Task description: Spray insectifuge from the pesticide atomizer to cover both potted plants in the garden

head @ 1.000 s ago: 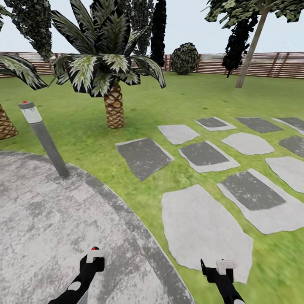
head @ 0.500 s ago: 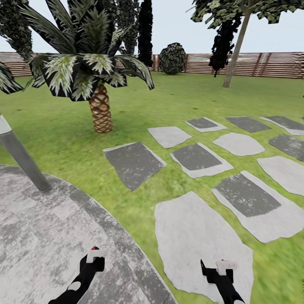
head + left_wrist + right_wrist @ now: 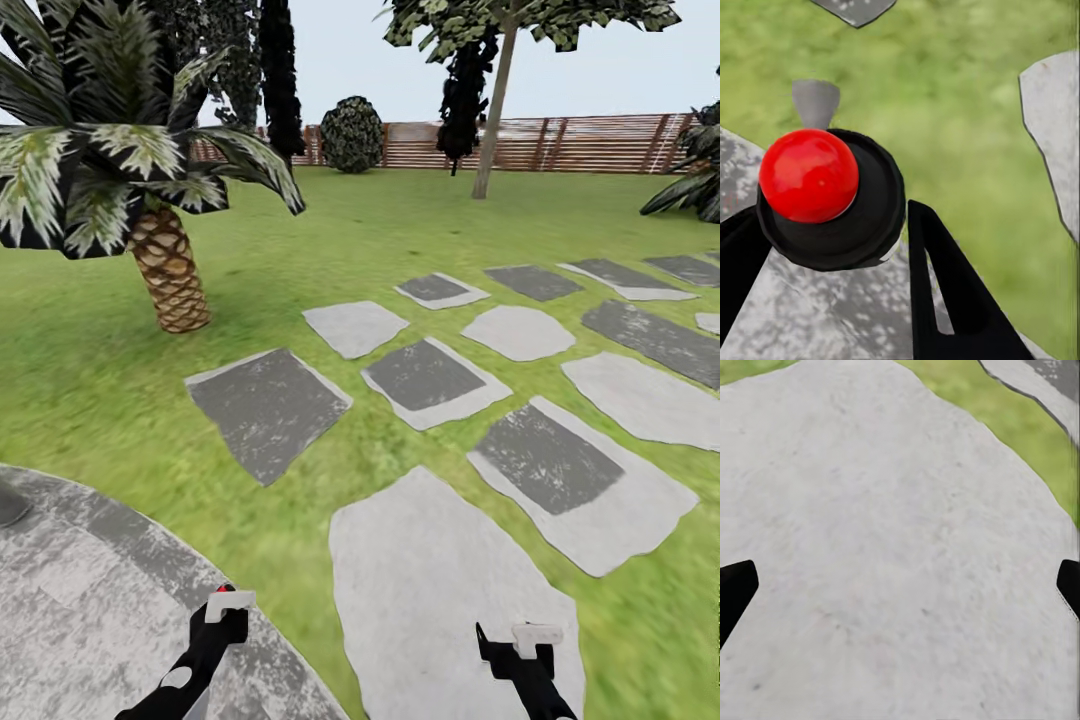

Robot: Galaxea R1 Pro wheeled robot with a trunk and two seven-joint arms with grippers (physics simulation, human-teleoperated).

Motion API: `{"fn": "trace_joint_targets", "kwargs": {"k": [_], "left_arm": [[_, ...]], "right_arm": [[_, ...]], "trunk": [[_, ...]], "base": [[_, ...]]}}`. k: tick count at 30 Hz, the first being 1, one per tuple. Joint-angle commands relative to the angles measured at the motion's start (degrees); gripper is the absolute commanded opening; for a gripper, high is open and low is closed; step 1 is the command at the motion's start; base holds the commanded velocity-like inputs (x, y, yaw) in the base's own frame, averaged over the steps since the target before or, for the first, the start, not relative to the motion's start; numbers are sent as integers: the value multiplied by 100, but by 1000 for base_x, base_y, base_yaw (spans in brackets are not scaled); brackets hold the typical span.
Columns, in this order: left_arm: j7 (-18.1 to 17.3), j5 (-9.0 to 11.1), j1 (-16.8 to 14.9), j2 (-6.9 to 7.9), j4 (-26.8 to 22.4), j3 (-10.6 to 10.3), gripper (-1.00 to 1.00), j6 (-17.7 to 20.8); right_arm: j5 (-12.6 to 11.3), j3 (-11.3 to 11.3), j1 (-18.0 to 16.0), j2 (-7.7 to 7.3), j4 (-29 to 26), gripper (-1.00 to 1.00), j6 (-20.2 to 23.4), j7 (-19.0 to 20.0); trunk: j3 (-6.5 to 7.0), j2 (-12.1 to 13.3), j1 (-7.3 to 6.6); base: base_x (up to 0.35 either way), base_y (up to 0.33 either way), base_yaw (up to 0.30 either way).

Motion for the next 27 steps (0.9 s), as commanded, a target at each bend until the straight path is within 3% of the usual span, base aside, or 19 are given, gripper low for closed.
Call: {"fn": "trace_joint_targets", "kwargs": {"k": [1,27], "left_arm": [[-3,-2,-1,0,2,14,-100,-18],[-3,-10,-1,0,2,14,-100,-18]], "right_arm": [[-2,-4,-5,2,7,100,-18,-4],[-2,-4,-5,-2,12,100,-20,-1]], "trunk": [[-4,-1,2],[9,-1,2]], "base": [[338,0,-300],[338,0,-300]]}}
